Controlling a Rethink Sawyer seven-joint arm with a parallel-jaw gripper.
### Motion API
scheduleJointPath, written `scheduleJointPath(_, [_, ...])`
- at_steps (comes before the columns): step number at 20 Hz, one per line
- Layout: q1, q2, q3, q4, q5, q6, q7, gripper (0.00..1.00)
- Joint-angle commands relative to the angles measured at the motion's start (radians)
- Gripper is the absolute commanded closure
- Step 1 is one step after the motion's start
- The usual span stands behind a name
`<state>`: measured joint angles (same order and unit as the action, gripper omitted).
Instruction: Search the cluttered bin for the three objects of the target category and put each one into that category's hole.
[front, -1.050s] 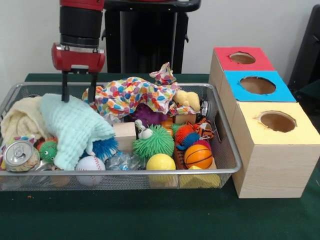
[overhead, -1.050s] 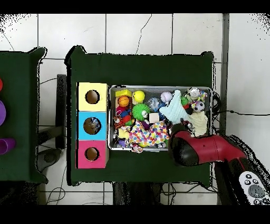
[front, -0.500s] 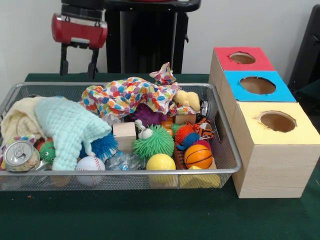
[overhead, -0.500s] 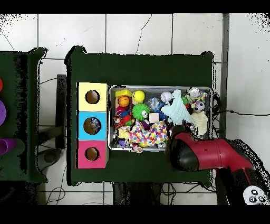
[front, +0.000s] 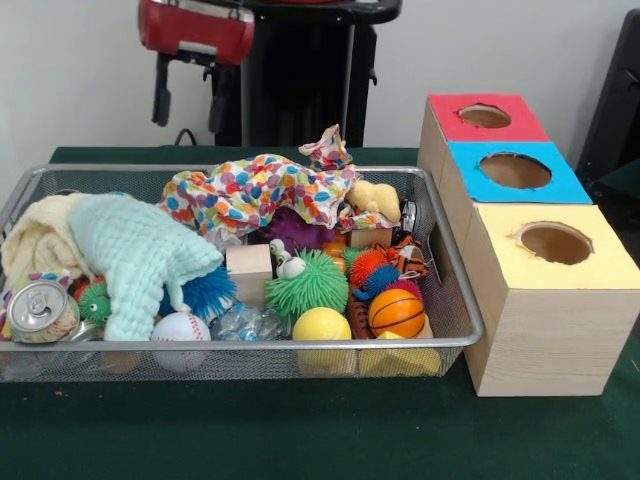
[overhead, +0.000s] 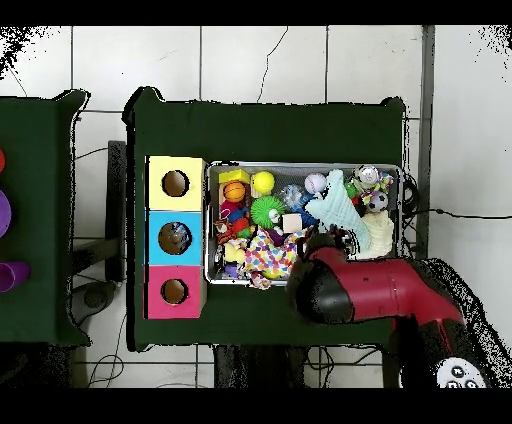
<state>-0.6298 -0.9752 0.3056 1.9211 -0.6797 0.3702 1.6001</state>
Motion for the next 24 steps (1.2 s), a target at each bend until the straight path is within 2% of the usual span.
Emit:
scheduleJointPath(1, [0.078, 0.045, -0.013, 0.026, 0.050, 0.059, 0.135, 0.00])
scheduleJointPath(9, [0.190, 0.155, -0.056, -0.109, 0.088, 0.060, 0.177, 0.00])
scheduleJointPath(19, [0.206, 0.297, -0.049, -0.287, 0.109, 0.049, 0.114, 0.00])
scheduleJointPath(24, [0.192, 0.345, -0.034, -0.371, 0.110, 0.083, 0.069, 0.00])
